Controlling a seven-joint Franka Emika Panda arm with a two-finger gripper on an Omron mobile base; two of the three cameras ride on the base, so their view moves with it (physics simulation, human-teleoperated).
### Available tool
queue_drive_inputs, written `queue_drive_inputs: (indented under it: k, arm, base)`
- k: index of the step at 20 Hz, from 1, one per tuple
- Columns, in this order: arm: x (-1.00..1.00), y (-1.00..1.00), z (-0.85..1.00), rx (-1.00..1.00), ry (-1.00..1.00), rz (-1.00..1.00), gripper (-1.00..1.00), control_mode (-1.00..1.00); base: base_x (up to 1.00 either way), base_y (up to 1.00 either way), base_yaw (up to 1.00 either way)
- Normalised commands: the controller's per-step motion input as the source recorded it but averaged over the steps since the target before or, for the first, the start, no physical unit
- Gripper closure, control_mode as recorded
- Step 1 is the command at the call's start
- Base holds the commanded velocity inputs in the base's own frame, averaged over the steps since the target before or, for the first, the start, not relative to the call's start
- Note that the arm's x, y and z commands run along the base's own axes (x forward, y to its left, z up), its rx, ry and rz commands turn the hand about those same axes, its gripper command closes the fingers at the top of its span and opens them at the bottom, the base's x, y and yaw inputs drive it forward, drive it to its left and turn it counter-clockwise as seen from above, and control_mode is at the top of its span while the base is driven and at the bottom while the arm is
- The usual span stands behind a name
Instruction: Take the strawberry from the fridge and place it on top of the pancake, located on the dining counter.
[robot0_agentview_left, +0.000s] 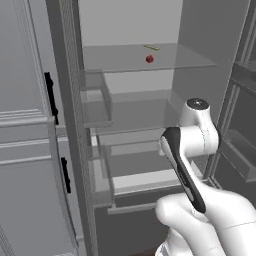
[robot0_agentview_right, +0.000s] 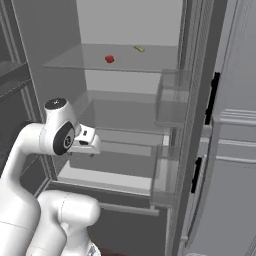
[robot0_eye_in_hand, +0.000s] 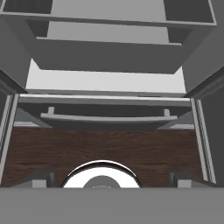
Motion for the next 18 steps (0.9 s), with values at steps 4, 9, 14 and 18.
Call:
queue_drive_inputs:
  k: [4,9,14,18]
  arm:
    - [0.0,0.0,0.0,0.0,0.0,0.0,-1.0,1.0]
    - [0.0,0.0,0.0,0.0,0.0,0.0,-1.0,1.0]
    - [0.0,0.0,0.0,0.0,0.0,0.0,-1.0,1.0]
    - [0.0,0.0,0.0,0.0,0.0,0.0,-1.0,1.0]
  base:
    - [0.62,0.0,0.0]
    - [0.63,0.0,-0.02]
    - [0.58,0.0,-0.01]
    - [0.36,0.0,0.0]
